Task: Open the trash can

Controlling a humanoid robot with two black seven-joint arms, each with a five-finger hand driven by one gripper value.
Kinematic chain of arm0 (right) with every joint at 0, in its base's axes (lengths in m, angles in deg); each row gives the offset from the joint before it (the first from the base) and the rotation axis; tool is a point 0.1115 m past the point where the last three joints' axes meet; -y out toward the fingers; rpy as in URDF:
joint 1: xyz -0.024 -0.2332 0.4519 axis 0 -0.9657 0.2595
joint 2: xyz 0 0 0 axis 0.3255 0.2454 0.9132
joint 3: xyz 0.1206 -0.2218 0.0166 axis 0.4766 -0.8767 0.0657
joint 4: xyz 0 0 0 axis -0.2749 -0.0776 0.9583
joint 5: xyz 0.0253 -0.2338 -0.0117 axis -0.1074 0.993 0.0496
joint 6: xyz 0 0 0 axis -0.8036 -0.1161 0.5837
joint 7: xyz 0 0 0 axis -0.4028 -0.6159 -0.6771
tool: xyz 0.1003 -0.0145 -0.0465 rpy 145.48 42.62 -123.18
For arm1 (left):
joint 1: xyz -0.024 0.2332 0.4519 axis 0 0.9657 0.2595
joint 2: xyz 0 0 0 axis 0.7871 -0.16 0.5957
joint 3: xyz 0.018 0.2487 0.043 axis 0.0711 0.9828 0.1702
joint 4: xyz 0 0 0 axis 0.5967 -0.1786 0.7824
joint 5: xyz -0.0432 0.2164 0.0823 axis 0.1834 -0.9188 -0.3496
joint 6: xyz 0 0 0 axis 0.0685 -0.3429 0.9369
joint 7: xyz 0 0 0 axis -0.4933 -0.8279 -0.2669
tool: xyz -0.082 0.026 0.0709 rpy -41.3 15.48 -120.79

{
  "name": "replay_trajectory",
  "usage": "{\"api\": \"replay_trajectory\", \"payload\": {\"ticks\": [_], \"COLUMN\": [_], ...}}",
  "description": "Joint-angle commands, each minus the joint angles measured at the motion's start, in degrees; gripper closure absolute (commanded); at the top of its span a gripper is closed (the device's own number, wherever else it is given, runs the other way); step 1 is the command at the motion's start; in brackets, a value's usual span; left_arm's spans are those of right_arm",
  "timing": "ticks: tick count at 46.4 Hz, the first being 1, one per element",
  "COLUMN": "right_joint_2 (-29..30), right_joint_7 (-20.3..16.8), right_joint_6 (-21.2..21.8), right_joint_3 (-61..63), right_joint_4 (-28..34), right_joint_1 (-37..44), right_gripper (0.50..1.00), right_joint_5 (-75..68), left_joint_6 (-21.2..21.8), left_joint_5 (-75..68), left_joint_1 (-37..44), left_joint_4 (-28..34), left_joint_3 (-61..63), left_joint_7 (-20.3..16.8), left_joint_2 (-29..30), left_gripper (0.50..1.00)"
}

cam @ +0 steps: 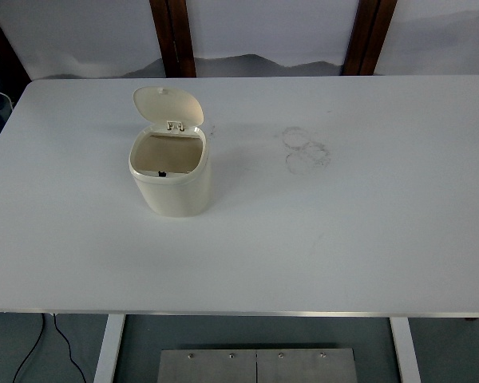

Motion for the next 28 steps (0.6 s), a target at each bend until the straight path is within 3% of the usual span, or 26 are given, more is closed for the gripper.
{"api": "replay_trajectory", "payload": {"ticks": [1,15,28], "right_joint_2": [0.0,0.0,0.0], "right_joint_7": [0.0,0.0,0.0], "right_joint_6": [-0.1,0.0,0.0], "right_joint_3": [0.0,0.0,0.1], "right_joint_4": [0.0,0.0,0.1], "right_joint_1": [0.0,-0.1,-0.2], "right_gripper": [0.505,0.505,0.505], "right_joint_5": [0.0,0.0,0.0], "left_joint_6": [0.0,0.2,3.7], "left_joint_5": [1.2,4.0,4.9], "left_joint_1": [4.1,15.0,20.4], "left_joint_4": [0.6,0.8,0.8], "left_joint_3": [-1.7,-5.5,-5.5], "left_joint_7": [-1.0,-3.4,-3.4], "left_joint_2": [-0.1,-2.1,-4.6], "left_gripper": [0.5,0.5,0.5]}}
